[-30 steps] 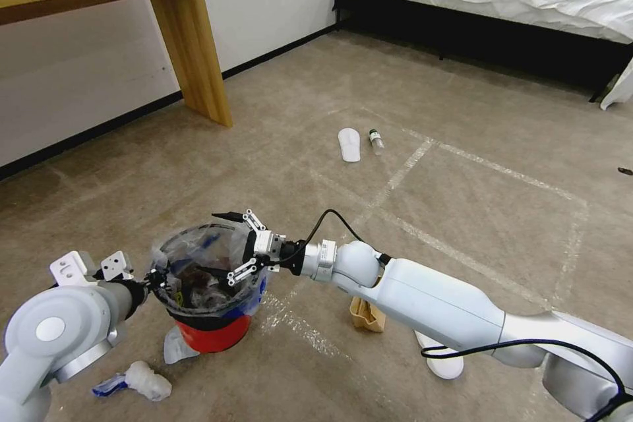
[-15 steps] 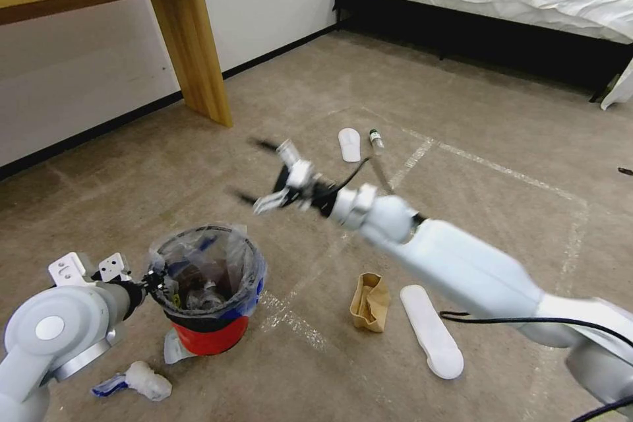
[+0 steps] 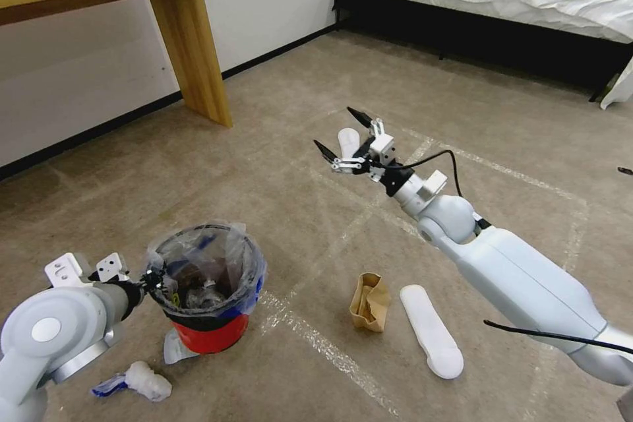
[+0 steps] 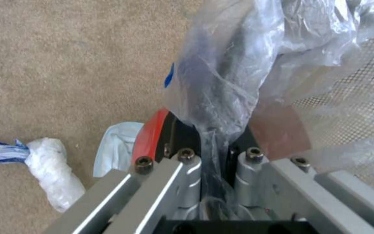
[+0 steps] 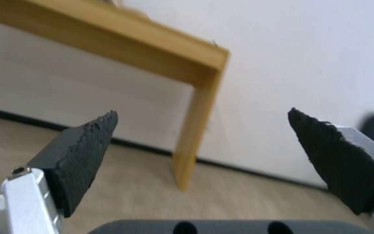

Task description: Pick up the trash bin and place the garbage on the floor into it.

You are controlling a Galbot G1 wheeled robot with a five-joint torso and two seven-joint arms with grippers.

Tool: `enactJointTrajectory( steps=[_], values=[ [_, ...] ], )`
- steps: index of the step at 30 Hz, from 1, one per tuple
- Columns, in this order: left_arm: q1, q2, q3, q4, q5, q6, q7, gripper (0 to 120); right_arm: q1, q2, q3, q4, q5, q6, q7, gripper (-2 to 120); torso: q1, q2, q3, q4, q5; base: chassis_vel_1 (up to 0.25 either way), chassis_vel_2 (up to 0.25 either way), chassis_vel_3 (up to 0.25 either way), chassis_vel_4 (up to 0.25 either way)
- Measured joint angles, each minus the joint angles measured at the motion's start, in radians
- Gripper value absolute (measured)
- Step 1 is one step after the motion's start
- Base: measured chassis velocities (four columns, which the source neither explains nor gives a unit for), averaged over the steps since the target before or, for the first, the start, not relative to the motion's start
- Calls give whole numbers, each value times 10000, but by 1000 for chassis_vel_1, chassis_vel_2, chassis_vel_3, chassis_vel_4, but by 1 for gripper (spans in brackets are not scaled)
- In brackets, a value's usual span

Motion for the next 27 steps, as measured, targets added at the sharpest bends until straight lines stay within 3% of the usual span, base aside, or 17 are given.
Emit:
enactJointTrajectory(
  steps=[15, 20, 27],
  values=[
    [76, -108, 46, -42, 93, 0, -3, 4, -579, 284, -494, -1629, 150, -1088, 925, 100, 0, 0, 0, 1, -2, 0, 0, 0, 0],
    [63, -132, 106, -31, 135, 6, -3, 4, -973, 224, -631, -1679, 69, -1281, 1202, 100, 0, 0, 0, 0, -2, 0, 0, 0, 0],
    [90, -126, 127, -23, 155, 19, -1, 4, -1950, 28, -687, -1052, -340, -2297, 2250, 100, 0, 0, -1, 0, -1, 0, 0, 0, 0]
  ],
)
